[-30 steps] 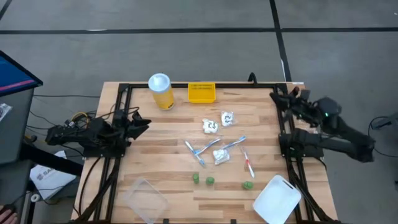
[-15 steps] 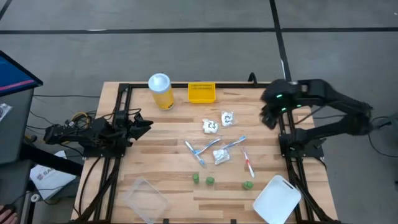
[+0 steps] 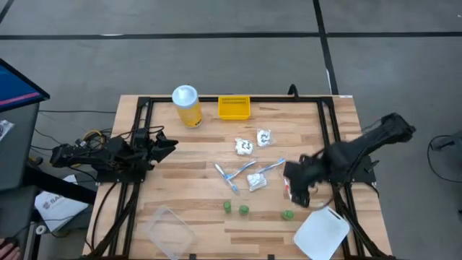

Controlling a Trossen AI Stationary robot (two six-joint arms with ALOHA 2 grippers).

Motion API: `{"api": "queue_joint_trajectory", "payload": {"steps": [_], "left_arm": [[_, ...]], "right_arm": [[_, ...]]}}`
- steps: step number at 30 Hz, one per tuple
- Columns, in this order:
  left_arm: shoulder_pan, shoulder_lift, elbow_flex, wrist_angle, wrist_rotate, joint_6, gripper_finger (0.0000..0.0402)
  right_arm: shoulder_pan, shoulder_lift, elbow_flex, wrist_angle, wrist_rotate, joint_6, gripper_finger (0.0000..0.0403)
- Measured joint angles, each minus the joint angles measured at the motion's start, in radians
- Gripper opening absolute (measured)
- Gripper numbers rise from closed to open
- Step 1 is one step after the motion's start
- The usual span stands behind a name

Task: Pick & Place Travel size toiletries
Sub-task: Put the right green shampoo into the yellow bin

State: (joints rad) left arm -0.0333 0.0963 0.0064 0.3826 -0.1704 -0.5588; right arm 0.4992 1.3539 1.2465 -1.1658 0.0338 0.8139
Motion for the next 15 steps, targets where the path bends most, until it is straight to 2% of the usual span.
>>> {"api": "queue_joint_trajectory", "payload": {"steps": [7, 15], "left_arm": [[0.0, 0.022, 0.0, 0.005, -0.002, 0.0, 0.0172], [0.0, 0.027, 0.0, 0.006, -0.001, 0.0, 0.0172]], "right_arm": [[0.103, 0.156, 0.002, 0.108, -0.014, 0.039, 0.0238], [0.146, 0.173, -0.002, 0.154, -0.026, 0.077, 0.0243]]}}
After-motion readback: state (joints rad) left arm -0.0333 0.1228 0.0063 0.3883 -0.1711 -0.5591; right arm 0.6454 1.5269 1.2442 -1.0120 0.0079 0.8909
